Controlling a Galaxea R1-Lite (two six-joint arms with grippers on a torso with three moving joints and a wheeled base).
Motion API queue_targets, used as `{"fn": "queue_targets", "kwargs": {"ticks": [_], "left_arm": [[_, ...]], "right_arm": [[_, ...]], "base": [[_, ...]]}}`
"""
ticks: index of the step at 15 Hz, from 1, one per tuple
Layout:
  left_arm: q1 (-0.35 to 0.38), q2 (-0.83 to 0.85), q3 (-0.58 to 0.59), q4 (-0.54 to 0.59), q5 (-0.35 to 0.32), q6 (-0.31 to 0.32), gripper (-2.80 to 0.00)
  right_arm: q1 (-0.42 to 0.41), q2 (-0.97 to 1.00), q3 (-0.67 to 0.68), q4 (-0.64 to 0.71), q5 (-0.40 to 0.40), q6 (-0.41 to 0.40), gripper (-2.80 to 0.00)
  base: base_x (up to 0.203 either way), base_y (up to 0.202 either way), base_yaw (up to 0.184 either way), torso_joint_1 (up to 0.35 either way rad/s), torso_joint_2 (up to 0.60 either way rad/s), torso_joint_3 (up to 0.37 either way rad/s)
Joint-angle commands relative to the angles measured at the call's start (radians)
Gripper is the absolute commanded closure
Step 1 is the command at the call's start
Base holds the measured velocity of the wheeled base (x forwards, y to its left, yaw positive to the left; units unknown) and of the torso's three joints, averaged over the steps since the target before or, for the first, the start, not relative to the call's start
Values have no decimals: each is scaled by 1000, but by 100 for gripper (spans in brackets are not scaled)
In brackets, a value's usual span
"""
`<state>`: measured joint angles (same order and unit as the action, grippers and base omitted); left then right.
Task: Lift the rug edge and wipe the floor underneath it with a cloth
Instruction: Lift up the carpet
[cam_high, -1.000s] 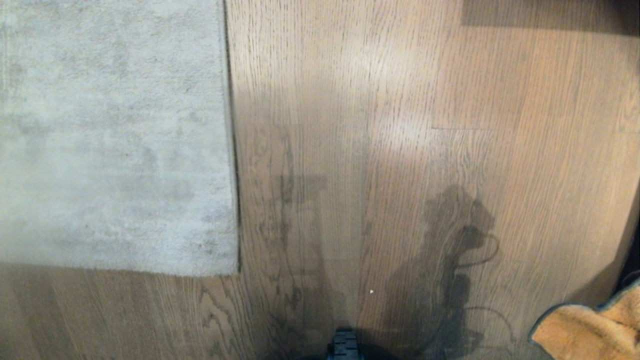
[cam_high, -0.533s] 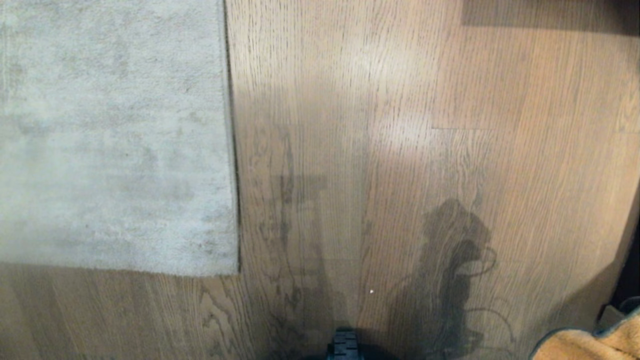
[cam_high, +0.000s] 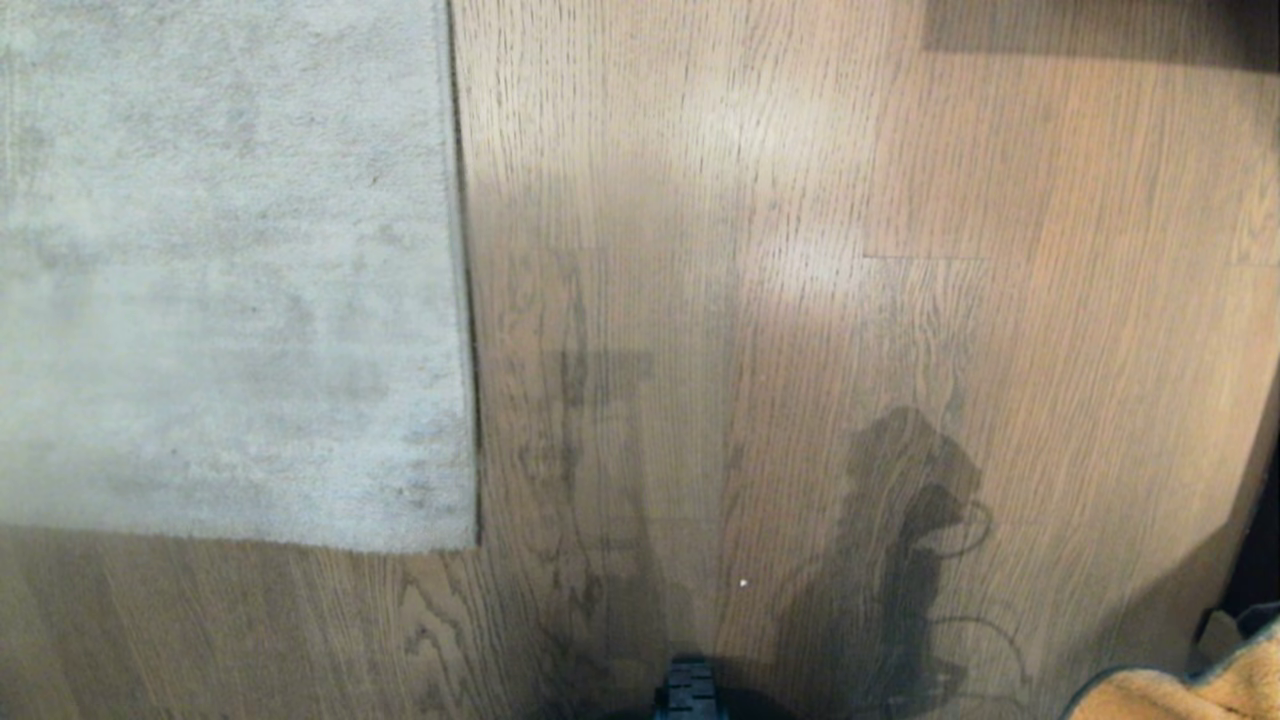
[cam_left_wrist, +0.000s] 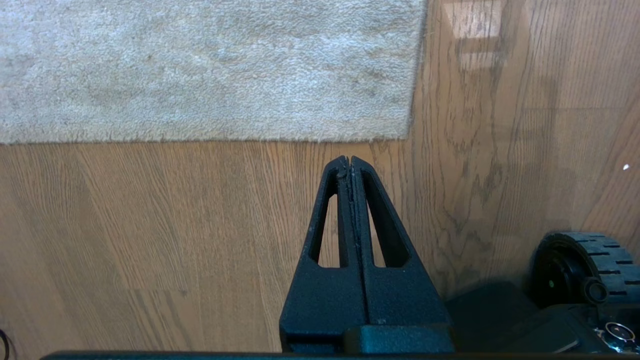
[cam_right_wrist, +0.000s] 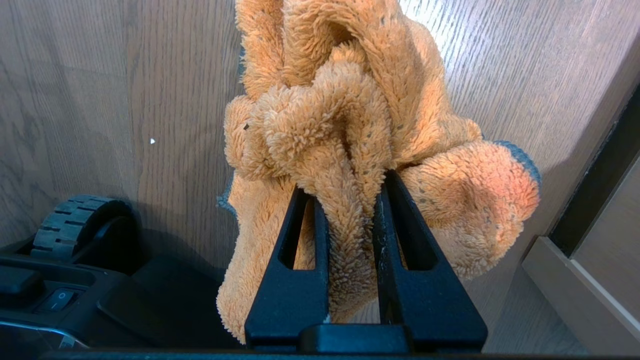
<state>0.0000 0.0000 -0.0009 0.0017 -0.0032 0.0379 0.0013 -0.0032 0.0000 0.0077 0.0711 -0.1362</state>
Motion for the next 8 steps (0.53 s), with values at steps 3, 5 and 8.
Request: {"fn": "queue_targets", "kwargs": {"ticks": [3,5,8], "left_arm": [[0,0,-1,0,0,0,0],[0,0,0,0,2,0,0],[0,0,-1,0,1,0,0]], "right_arm": [[0,3,0,0,1,0,0],[0,3,0,0,1,1,0],[0,3,0,0,1,0,0]], "base": [[0,0,0,0,0,0],[0,0,0,0,0,0],[0,0,0,0,0,0]]}}
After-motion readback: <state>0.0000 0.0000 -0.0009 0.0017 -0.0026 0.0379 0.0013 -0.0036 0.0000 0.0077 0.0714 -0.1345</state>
